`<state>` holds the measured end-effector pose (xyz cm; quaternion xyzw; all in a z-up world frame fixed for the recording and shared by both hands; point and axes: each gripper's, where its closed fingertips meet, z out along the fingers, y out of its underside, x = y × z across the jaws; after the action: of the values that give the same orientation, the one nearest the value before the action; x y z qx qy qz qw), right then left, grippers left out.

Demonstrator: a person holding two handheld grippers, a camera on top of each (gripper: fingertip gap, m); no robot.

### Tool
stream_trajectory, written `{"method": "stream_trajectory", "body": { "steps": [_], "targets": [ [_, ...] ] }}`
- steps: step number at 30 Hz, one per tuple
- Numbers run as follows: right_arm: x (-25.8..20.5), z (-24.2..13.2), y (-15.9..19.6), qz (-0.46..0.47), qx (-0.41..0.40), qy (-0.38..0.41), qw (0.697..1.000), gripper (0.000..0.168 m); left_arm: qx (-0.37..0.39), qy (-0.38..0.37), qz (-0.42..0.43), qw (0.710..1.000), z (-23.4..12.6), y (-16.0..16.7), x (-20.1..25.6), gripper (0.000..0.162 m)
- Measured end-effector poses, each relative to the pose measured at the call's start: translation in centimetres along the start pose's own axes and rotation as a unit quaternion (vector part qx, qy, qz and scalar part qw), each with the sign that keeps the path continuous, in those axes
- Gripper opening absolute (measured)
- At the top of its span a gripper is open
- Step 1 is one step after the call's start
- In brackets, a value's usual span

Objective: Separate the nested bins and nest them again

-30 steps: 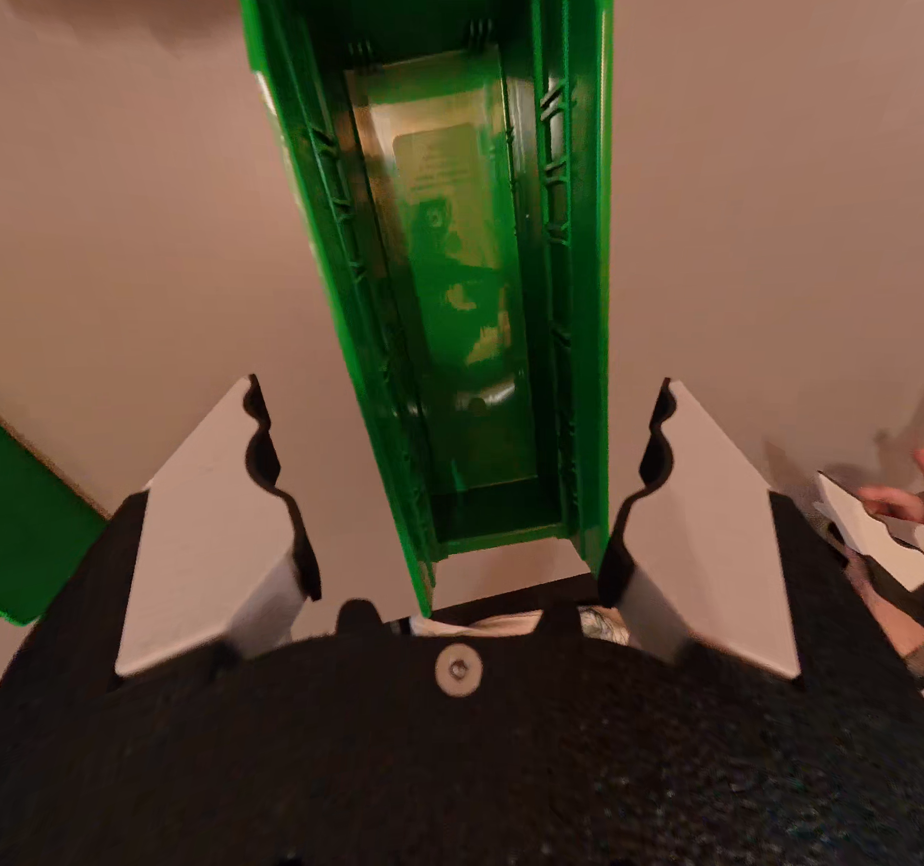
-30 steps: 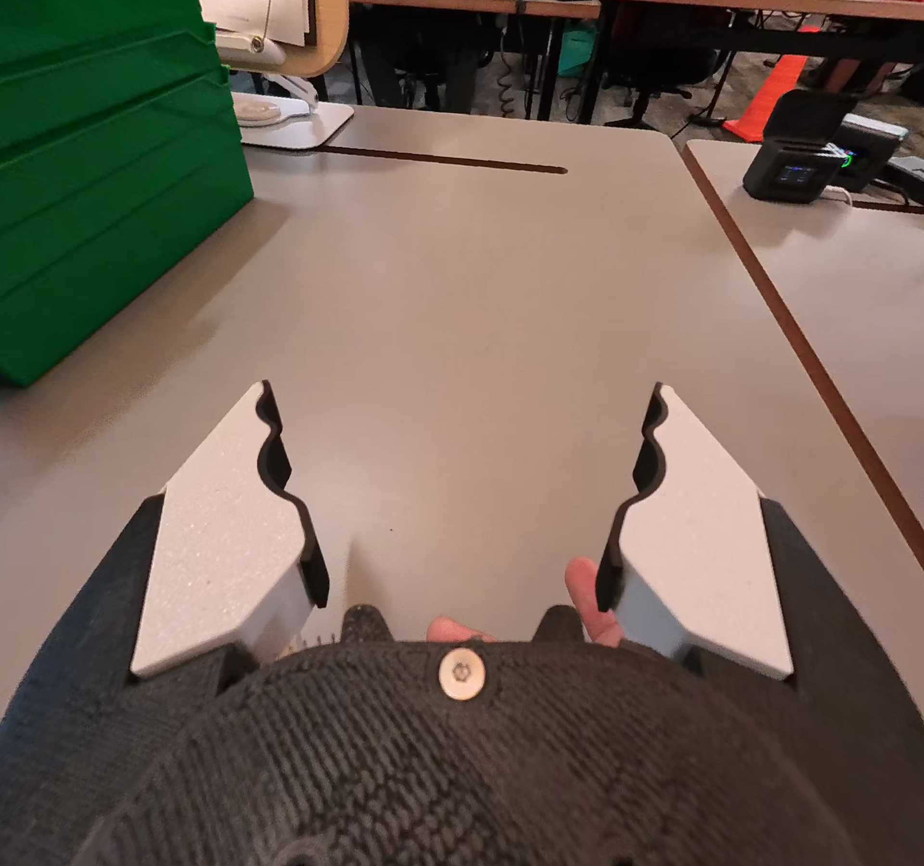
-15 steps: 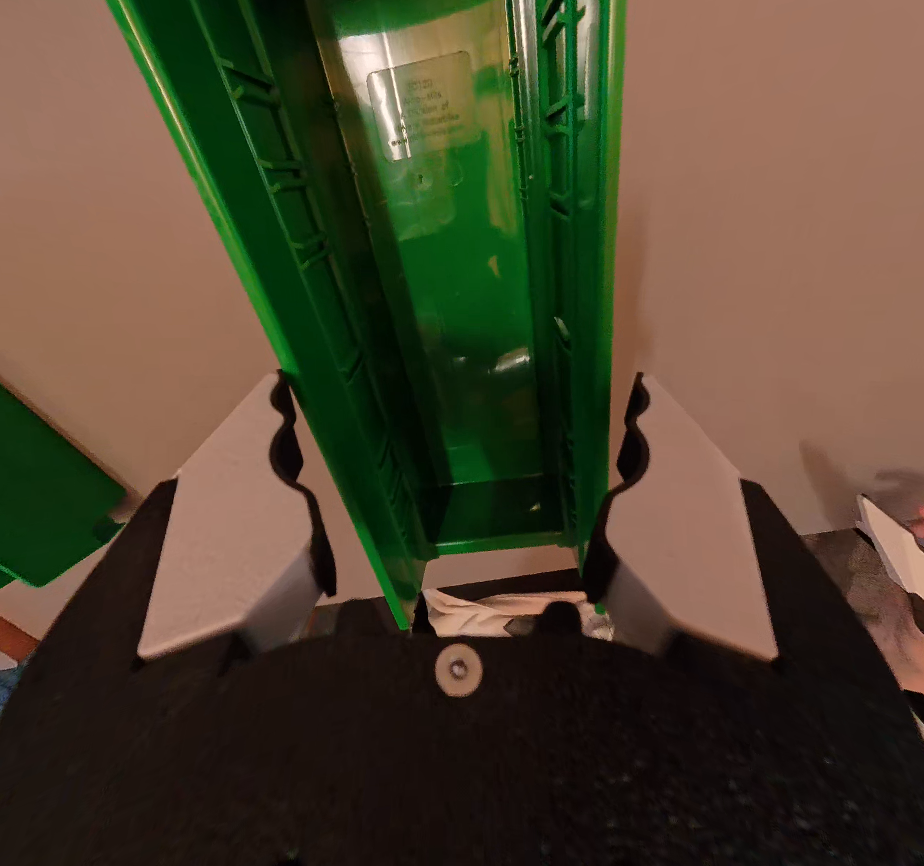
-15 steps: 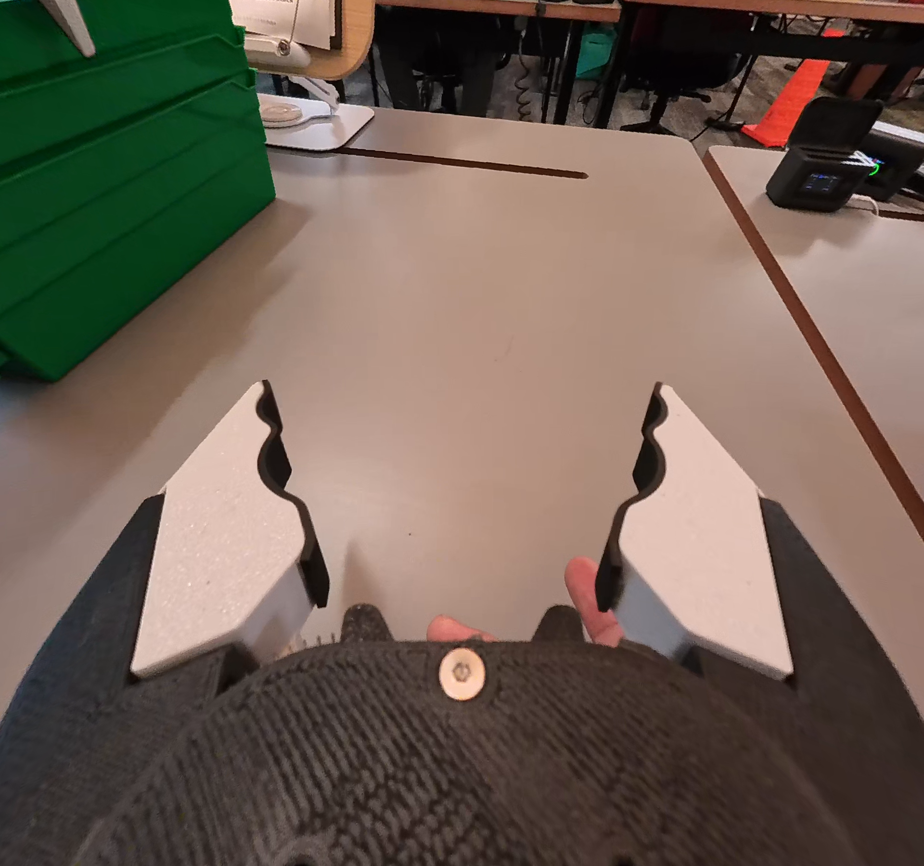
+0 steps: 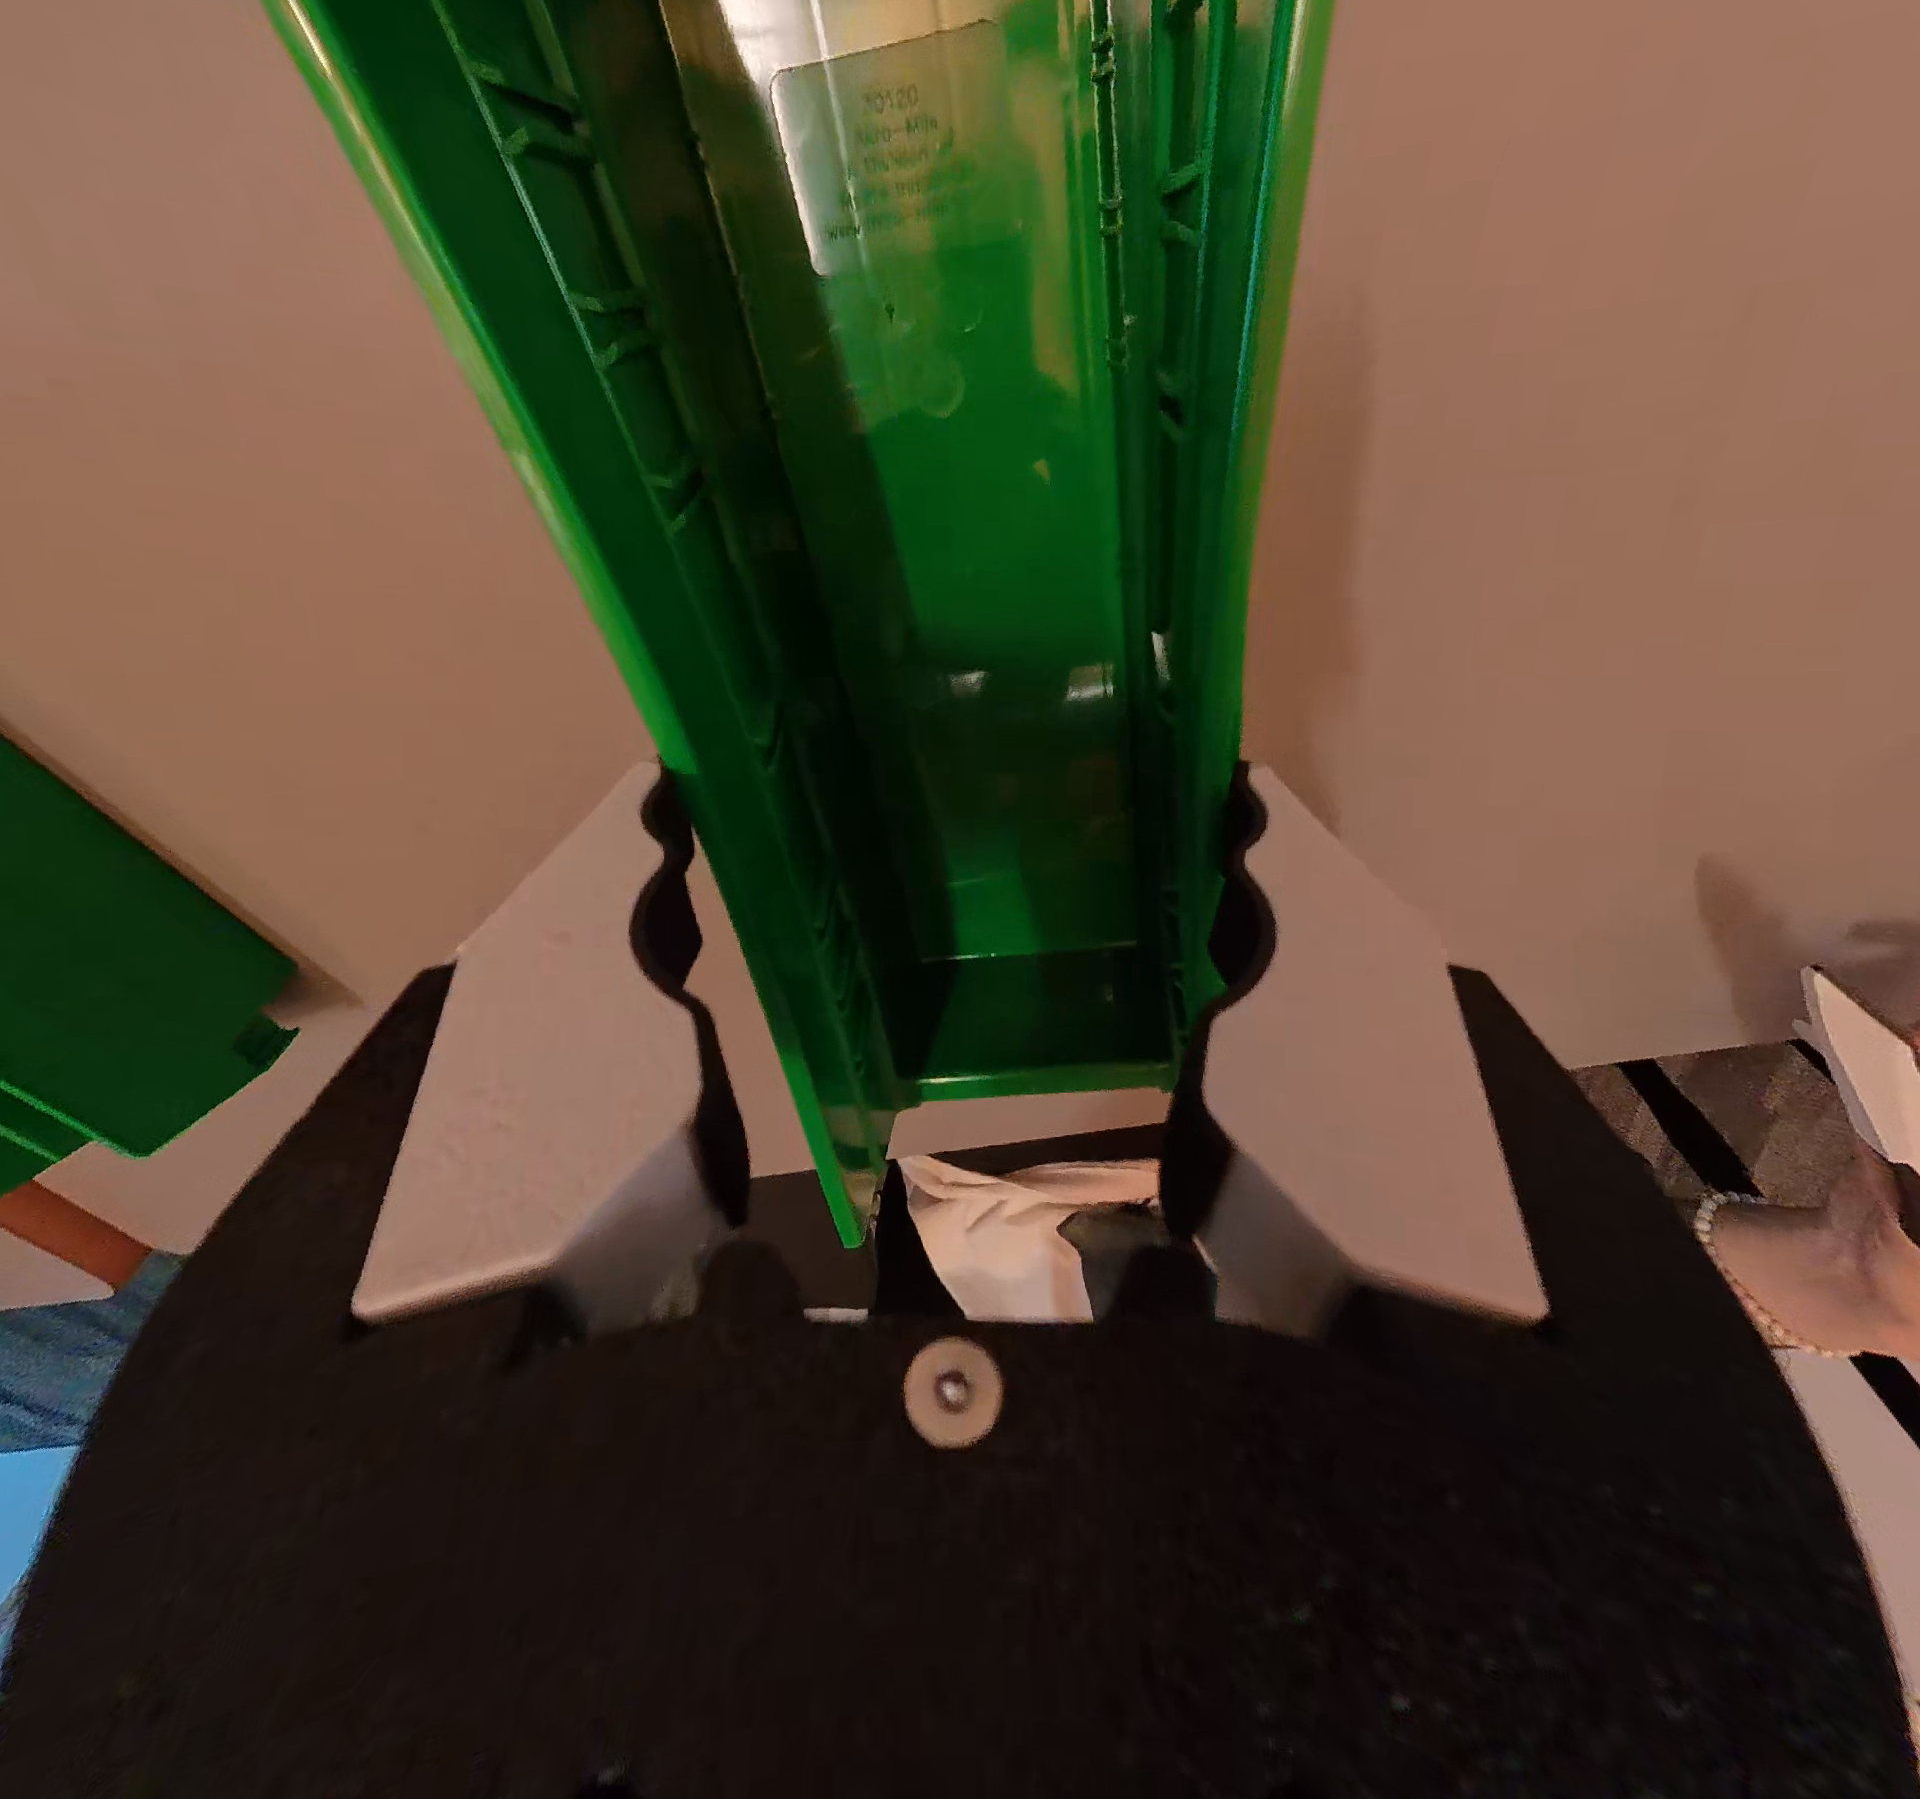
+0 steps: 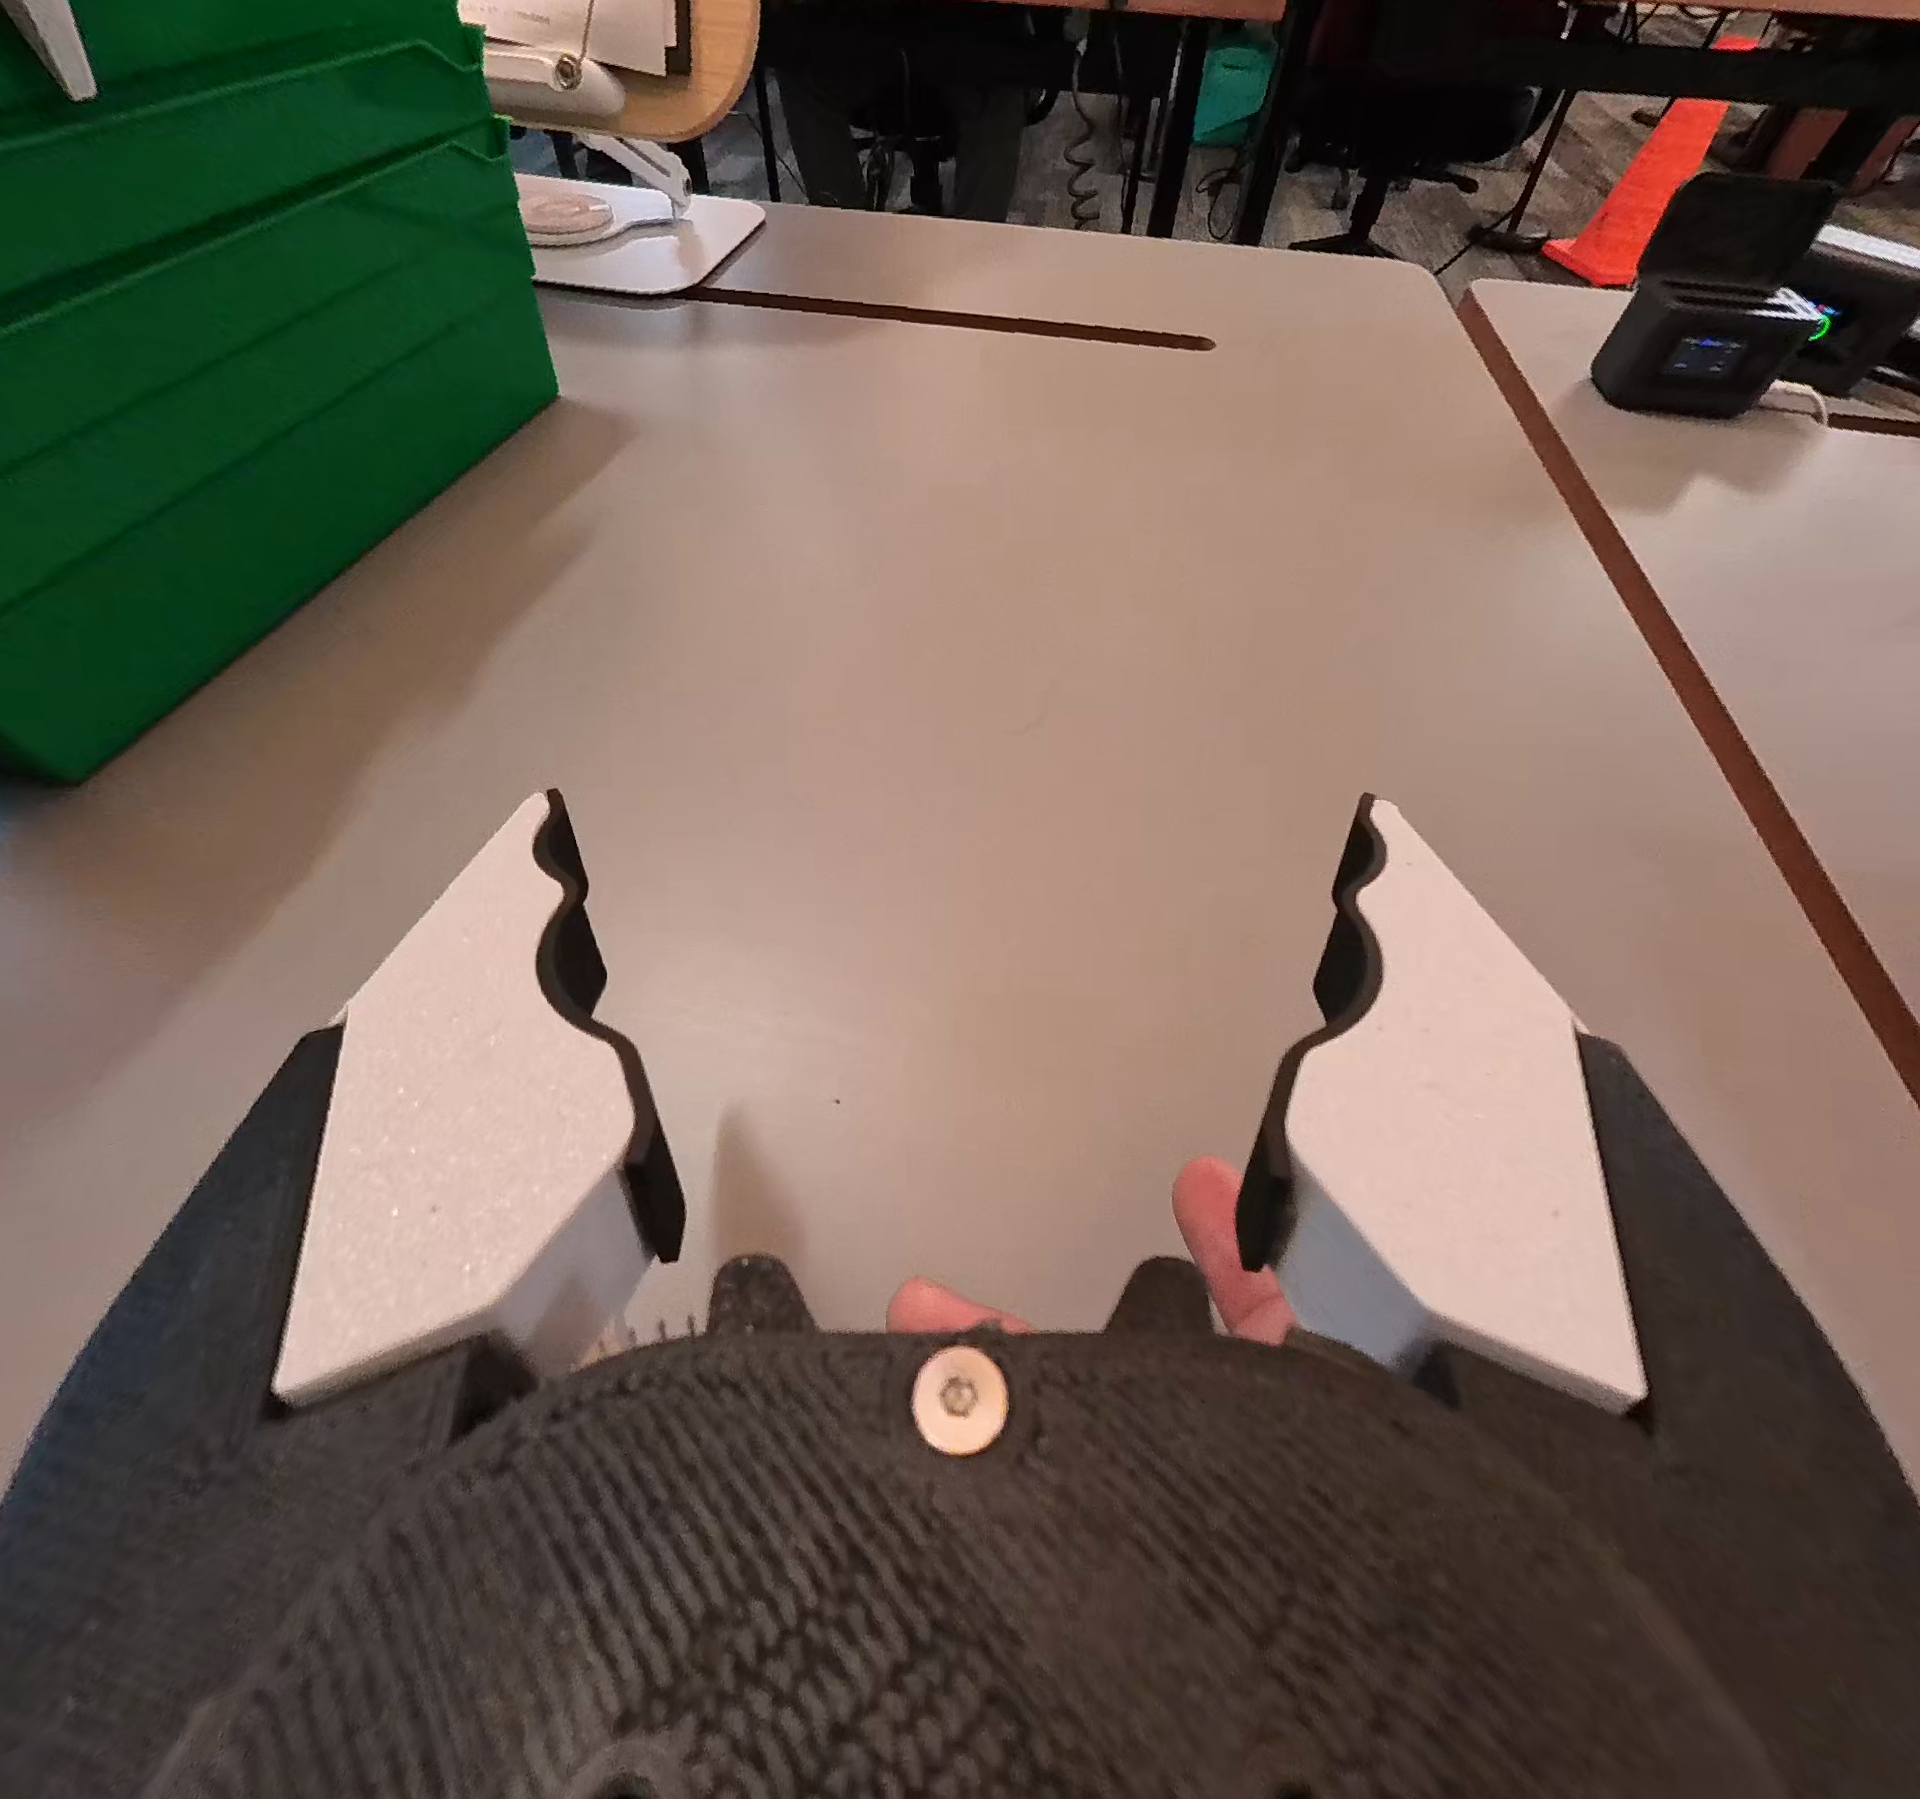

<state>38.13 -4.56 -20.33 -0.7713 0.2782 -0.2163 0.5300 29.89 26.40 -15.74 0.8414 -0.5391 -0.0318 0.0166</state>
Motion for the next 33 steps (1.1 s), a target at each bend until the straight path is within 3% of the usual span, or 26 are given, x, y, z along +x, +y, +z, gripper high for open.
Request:
{"method": "stream_trajectory", "body": {
  "steps": [11, 33],
  "targets": [
    [0.0, 0.3, 0.4, 0.002, -0.007, -0.002, 1.000, 0.140, -0.031, 0.036, -0.021, 0.999, -0.3, 0.9, -1.2, 0.096],
    [-0.1, 0.6, 0.9, -0.005, -0.015, -0.002, 1.000, 0.140, -0.058, 0.030, -0.019, 0.998, -1.4, 1.8, -1.6, 0.096]
  ]
}}
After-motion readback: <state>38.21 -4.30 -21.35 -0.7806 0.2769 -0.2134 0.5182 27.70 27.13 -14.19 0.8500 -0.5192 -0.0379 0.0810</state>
